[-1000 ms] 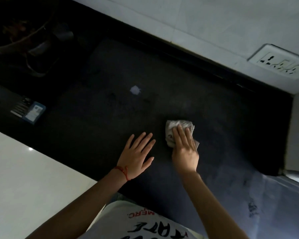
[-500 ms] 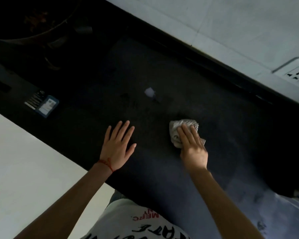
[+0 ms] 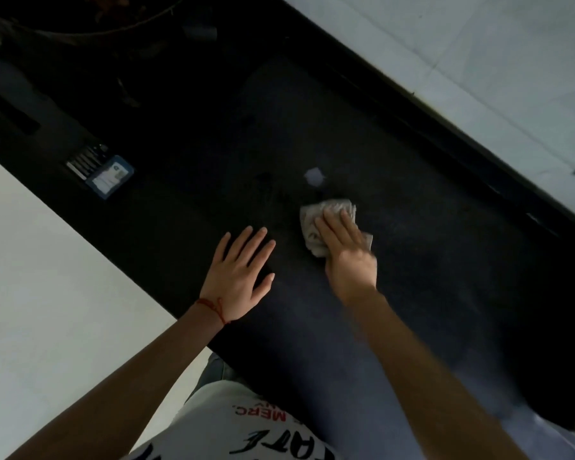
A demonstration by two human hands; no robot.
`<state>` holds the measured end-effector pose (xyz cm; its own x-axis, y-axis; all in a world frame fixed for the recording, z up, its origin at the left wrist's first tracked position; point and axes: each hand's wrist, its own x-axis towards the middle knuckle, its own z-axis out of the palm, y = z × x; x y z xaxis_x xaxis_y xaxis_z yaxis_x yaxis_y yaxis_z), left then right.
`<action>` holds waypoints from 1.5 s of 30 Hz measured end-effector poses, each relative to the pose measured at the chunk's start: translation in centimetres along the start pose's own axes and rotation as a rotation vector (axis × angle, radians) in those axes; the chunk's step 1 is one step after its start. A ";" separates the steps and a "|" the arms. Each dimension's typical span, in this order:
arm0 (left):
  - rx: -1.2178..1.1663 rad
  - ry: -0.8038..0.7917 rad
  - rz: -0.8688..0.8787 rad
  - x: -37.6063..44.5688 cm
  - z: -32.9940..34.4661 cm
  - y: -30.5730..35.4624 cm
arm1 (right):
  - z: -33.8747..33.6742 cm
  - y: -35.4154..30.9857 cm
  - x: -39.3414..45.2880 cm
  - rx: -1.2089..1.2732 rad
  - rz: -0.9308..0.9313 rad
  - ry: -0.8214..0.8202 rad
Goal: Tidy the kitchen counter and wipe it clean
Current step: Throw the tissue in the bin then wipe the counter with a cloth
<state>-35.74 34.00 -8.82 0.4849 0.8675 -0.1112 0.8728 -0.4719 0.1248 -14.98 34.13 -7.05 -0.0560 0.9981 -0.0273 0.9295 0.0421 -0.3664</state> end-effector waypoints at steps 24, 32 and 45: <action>0.003 0.066 -0.005 0.1 0.4 -0.1 | 0.7 -3.5 3.6 -0.067 0.031 0.017; -0.005 0.098 0.001 0.1 0.6 -0.1 | -1.3 -2.1 13.5 -0.028 0.248 -0.127; 0.027 0.057 -0.007 0.0 0.3 0.0 | 2.0 -3.5 -1.2 -0.066 0.051 0.172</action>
<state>-35.72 33.96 -9.12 0.4756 0.8779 -0.0560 0.8777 -0.4693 0.0970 -18.86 32.69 -7.56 0.0495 0.9918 0.1177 0.9517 -0.0110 -0.3069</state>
